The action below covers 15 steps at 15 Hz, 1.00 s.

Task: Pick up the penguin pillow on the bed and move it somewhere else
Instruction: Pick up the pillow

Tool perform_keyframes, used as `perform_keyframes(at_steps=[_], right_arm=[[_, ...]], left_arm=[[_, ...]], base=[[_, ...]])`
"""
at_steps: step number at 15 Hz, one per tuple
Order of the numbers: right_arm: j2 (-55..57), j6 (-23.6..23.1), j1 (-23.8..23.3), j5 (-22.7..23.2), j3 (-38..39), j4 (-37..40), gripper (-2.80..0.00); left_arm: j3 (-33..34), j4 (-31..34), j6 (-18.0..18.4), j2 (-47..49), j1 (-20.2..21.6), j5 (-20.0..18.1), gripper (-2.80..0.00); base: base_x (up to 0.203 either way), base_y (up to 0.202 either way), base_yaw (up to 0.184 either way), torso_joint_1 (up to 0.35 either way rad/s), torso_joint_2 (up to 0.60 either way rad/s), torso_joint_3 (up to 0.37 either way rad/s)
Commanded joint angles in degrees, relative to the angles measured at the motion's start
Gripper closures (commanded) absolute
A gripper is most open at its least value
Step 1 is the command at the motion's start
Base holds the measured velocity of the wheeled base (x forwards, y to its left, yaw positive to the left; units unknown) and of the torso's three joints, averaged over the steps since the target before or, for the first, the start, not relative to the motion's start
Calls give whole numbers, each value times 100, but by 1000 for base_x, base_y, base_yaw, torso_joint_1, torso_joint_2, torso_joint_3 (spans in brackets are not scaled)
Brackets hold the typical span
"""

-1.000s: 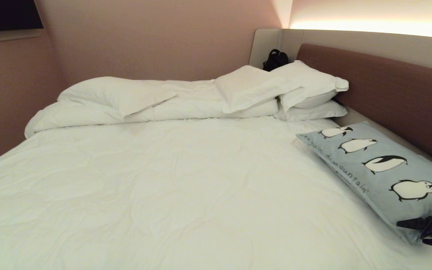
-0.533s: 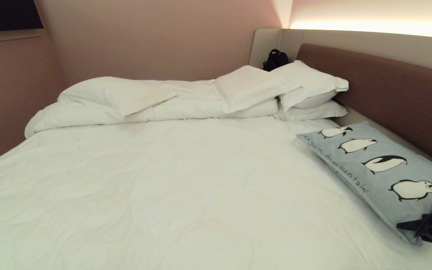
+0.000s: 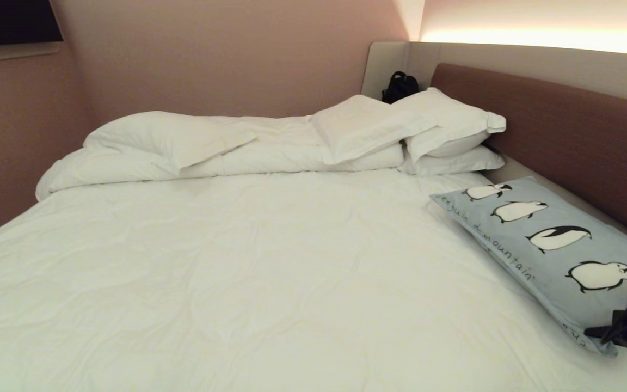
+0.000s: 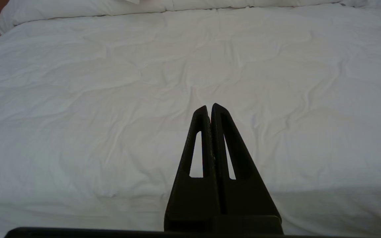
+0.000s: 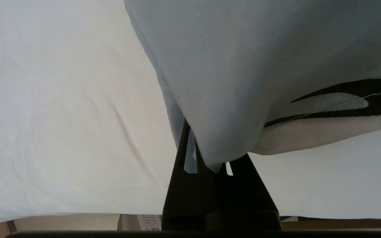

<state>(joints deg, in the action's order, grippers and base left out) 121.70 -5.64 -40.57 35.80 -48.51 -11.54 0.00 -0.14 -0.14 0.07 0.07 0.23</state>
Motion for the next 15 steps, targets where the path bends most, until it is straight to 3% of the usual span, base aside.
perform_keyframes(at_steps=[1,15], right_arm=[[-97,-7,14,40,50,-6,0],[-628,148,574,155,552,-6,0]], left_arm=[[0,-4,-4,1,1,4,0],[0,-4,-4,1,1,4,0]], base=[[0,0,0,0,0,0],[0,0,0,0,0,0]])
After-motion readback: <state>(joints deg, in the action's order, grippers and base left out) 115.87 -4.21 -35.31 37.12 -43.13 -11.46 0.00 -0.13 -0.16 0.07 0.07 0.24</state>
